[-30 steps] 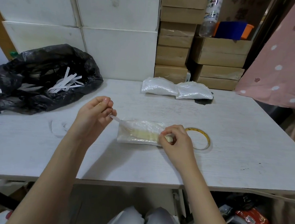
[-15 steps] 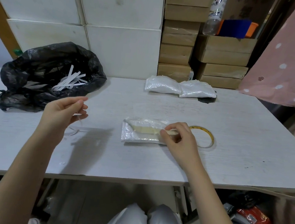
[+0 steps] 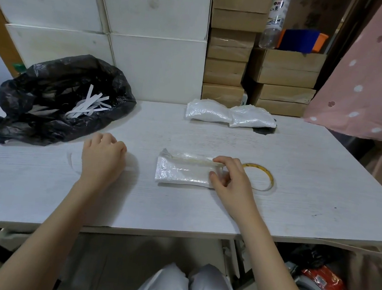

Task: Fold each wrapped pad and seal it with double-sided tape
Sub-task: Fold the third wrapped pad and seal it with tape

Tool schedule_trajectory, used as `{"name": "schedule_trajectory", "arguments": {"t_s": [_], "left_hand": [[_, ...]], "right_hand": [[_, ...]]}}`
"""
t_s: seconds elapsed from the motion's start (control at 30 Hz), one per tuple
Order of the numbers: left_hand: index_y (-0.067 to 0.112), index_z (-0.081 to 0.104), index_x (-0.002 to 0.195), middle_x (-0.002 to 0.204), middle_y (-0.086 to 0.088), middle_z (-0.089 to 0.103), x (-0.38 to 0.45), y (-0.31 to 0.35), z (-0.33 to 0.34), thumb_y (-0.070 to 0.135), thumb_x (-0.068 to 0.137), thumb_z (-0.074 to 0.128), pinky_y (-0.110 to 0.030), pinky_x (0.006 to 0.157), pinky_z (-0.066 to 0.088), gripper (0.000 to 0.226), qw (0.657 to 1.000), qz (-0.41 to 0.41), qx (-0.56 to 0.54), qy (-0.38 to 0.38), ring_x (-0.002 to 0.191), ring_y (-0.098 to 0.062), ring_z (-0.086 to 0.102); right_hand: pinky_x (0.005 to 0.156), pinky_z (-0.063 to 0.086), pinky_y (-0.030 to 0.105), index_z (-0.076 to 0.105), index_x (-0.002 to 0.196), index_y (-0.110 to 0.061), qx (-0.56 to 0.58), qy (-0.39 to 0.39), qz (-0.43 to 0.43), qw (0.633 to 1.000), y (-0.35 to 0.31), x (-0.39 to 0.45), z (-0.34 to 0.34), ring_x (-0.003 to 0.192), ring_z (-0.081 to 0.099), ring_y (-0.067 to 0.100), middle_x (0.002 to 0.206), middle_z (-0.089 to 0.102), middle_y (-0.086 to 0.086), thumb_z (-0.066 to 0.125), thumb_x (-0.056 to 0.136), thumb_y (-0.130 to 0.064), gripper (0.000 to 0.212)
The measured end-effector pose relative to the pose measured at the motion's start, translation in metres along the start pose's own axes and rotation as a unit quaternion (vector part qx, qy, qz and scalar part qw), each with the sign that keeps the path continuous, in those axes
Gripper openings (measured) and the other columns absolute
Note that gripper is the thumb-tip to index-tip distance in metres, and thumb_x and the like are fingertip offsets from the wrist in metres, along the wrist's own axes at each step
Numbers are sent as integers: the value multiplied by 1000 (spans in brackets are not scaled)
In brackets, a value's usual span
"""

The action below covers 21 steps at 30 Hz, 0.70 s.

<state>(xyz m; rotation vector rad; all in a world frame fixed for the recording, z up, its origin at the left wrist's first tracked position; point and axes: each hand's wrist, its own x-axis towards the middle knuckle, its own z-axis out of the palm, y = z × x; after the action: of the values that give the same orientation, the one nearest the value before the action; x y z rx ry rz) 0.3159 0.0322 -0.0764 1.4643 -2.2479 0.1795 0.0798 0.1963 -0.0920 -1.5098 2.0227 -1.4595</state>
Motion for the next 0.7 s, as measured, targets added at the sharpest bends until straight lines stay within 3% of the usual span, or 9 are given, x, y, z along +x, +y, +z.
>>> {"name": "schedule_trajectory", "arguments": {"t_s": [0.1,0.2,0.3,0.37,0.4,0.47,0.53,0.63,0.7], "left_hand": [[7,72,55,90,-20,67,3,6,-3,11,68,50,-42,90,35,25,992,52,92,67,93,-40,61],[5,76,78,107,-22,66,6,17,-9,15,74,50,-47,102,33,28,994,53,68,68,109,-41,58],[9,55,130,140,-12,48,2,34,-19,20,88,49,-41,107,31,44,986,55,-153,28,132,-29,42],[20,38,142,147,5,36,-6,47,-25,14,89,59,-29,113,22,57,933,61,-345,-76,139,-11,29],[22,37,142,144,8,40,-10,54,-26,14,87,64,-27,113,22,62,910,65,-393,-115,136,-7,32],[27,47,132,125,9,58,-15,63,-18,22,80,72,-24,107,32,58,879,59,-453,-134,122,-6,49],[35,58,107,102,5,65,-16,68,-11,28,75,73,-25,101,41,36,868,17,-485,-105,104,-9,60],[25,56,74,82,2,63,-18,79,-8,18,81,72,-13,80,47,19,849,-33,-522,-82,76,0,61],[21,51,70,78,3,59,-21,87,-8,18,84,68,-7,68,44,22,842,-45,-534,-65,77,0,60]], "right_hand": [[69,46,25,57,109,-24,0,2,-5,1000,1,0,0,62,48,12,98,48,-12,60,86,-14,26],[66,44,23,58,108,-23,5,8,-7,1000,1,0,0,60,47,12,94,47,-12,58,87,-11,24],[64,43,21,59,105,-22,16,22,-16,1000,2,0,1,59,49,11,91,48,-10,55,89,-9,21],[64,44,22,60,104,-22,11,22,-27,999,2,0,1,67,55,14,93,49,-9,53,90,-9,20],[64,44,23,61,103,-21,-6,27,-38,999,3,-1,1,71,56,14,94,50,-9,52,90,-8,20],[67,42,22,65,101,-20,-75,55,-70,993,4,0,1,81,53,14,94,54,-9,54,88,-7,21],[72,40,16,67,97,-20,-89,81,-82,989,4,0,0,90,49,12,94,59,-6,55,85,-10,19],[73,38,6,64,93,-24,5,68,-54,996,-2,0,-2,87,50,5,94,56,-3,57,86,-7,19],[71,42,9,57,97,-33,68,50,-26,996,-6,1,-3,80,50,1,96,52,1,57,87,-3,32]]}}
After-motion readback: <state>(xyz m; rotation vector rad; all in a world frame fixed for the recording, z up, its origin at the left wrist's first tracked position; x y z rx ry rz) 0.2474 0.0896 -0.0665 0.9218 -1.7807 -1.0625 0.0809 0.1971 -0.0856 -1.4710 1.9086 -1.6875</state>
